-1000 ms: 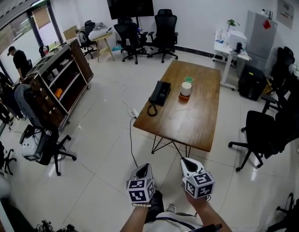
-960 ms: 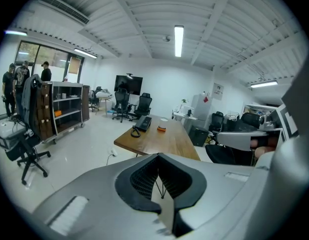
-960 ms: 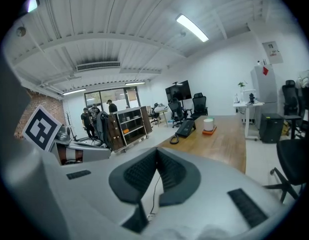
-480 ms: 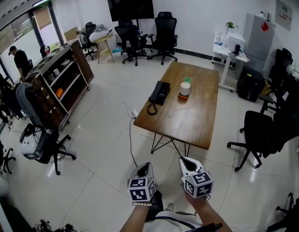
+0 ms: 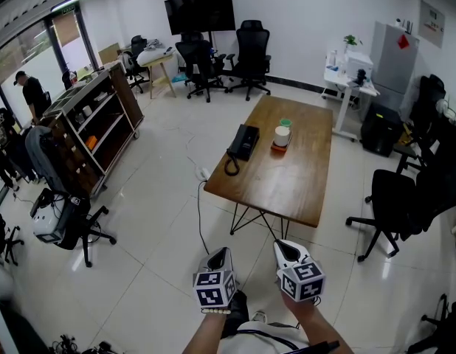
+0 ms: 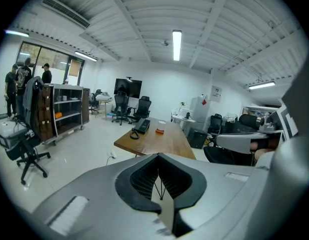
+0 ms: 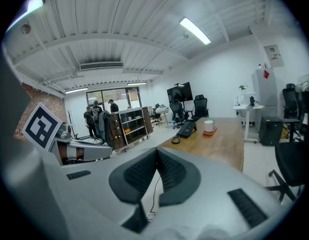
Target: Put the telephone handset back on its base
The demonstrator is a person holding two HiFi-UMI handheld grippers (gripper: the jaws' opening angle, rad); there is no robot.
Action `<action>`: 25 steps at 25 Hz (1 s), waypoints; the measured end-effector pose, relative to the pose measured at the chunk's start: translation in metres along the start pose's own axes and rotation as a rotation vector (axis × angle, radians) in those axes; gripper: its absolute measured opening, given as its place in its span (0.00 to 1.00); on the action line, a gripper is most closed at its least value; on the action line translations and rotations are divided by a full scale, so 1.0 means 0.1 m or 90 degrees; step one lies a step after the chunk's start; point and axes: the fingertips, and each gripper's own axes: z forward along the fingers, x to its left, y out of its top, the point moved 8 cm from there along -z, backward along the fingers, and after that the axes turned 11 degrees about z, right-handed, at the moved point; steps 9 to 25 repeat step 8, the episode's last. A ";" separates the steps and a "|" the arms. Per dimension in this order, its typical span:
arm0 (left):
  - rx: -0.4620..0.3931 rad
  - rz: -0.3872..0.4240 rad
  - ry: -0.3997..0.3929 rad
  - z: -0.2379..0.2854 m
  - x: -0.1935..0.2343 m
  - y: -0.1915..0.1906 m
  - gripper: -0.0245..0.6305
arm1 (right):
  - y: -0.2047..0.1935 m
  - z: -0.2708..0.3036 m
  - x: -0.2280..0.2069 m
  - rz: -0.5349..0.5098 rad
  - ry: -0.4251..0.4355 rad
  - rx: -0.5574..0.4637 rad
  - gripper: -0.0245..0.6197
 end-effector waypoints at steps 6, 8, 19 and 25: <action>0.000 -0.001 -0.002 -0.03 -0.02 0.02 0.05 | 0.01 -0.02 0.02 -0.002 0.003 0.001 0.04; 0.001 -0.002 -0.003 -0.04 -0.03 0.01 0.05 | 0.01 -0.04 0.03 -0.001 0.004 0.002 0.04; 0.001 -0.002 -0.003 -0.04 -0.03 0.01 0.05 | 0.01 -0.04 0.03 -0.001 0.004 0.002 0.04; 0.001 -0.002 -0.003 -0.04 -0.03 0.01 0.05 | 0.01 -0.04 0.03 -0.001 0.004 0.002 0.04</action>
